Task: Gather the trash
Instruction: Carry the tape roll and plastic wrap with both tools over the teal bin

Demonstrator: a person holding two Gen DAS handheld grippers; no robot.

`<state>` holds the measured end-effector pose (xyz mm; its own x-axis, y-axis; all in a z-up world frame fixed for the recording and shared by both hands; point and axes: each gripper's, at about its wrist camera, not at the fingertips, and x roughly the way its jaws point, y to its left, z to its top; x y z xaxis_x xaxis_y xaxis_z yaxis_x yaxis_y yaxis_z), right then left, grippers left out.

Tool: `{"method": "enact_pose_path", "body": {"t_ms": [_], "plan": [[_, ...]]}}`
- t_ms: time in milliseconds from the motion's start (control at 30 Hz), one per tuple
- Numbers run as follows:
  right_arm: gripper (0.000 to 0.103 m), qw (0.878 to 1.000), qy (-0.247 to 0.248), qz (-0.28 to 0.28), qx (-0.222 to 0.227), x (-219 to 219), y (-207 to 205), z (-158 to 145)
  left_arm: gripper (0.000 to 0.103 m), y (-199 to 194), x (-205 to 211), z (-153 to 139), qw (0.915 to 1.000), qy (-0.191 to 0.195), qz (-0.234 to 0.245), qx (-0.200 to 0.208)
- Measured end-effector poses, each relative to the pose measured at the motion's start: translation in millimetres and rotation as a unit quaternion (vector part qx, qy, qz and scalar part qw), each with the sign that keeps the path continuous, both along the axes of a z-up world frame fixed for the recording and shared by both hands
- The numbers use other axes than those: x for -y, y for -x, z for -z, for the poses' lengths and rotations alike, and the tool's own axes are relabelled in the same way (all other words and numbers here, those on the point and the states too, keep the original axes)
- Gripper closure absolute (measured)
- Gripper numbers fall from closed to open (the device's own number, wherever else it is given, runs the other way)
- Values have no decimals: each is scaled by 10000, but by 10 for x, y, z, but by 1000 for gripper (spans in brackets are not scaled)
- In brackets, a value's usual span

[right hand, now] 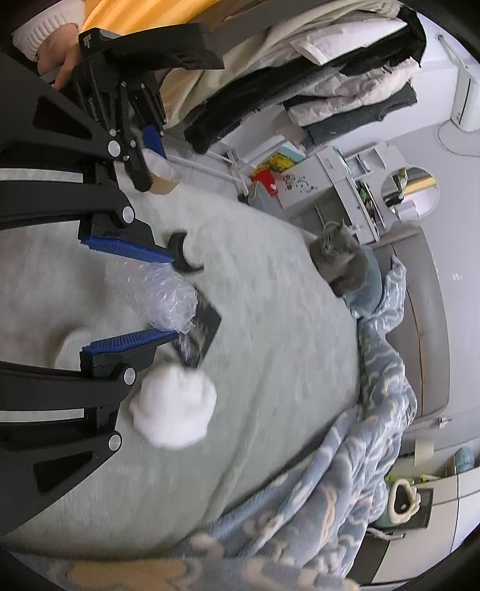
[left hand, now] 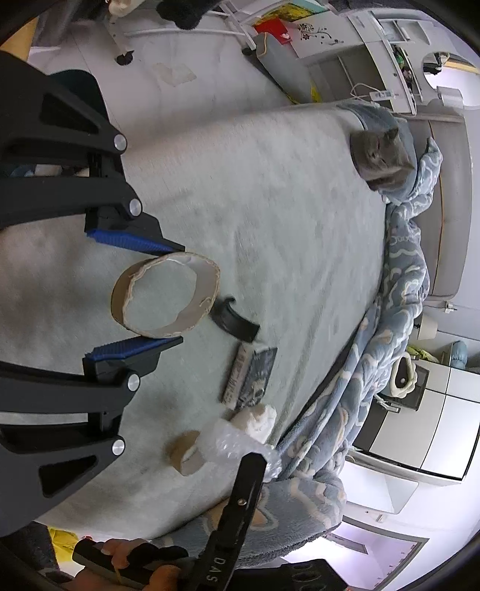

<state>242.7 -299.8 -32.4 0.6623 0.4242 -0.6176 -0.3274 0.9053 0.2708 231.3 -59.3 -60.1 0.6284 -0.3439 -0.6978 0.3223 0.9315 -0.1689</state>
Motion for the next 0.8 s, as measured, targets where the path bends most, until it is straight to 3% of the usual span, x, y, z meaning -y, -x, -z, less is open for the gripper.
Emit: {"method": "enact_pose_path", "body": {"t_ms": [267, 567, 800], "plan": [[66, 9995, -21, -303, -4, -578, 12, 16, 58, 113, -505, 62, 9993, -64, -304, -184], [66, 9971, 77, -749, -102, -1234, 9, 97, 58, 134, -1060, 369, 9941, -293, -635, -824], [66, 9938, 135, -1083, -199, -1706, -7, 164, 58, 150, -1442, 579, 9879, -262, -870, -1258]]}}
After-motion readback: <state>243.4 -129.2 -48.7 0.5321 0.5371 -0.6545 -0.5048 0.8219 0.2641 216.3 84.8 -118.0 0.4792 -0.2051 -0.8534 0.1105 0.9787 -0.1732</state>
